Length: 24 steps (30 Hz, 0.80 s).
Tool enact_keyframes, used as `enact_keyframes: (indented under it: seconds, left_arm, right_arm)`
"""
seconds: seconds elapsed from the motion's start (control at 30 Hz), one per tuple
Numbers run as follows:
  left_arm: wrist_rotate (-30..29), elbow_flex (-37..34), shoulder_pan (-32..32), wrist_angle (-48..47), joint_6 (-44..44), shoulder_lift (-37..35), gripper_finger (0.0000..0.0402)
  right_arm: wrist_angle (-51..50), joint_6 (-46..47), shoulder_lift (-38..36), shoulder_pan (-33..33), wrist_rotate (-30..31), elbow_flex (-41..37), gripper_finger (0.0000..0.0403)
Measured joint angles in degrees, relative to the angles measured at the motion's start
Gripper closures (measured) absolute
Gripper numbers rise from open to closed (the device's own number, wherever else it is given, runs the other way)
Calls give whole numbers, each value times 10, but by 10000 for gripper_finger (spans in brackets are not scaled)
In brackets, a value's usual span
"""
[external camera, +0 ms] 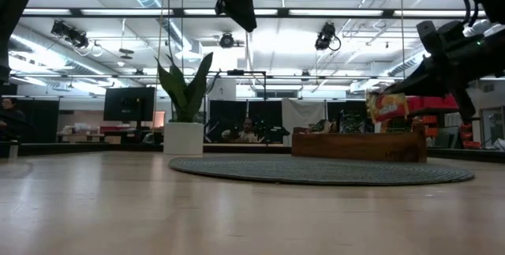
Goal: Pick & Place Tea
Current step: Put the yellow tea bag into the right section of the wooden organizer
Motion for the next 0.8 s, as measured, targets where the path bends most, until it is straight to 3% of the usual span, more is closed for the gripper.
enact_keyframes:
  seconds: [0.23, 0.37, 0.6, 0.8]
  left_arm:
    - [0, 0, 0, 8, 0, 0, 285]
    - [0, 0, 0, 8, 0, 0, 285]
    - [0, 0, 0, 32, 15, 0, 285]
    - [9, 0, 0, 88, -3, 0, 285]
  right_arm:
    - [-1, -3, 0, 27, 38, 7, 403]
    - [-20, -59, 0, 28, 36, 43, 403]
    - [-213, -31, 1, 26, 11, 120, 403]
    - [-169, -99, 1, 26, -39, 151, 403]
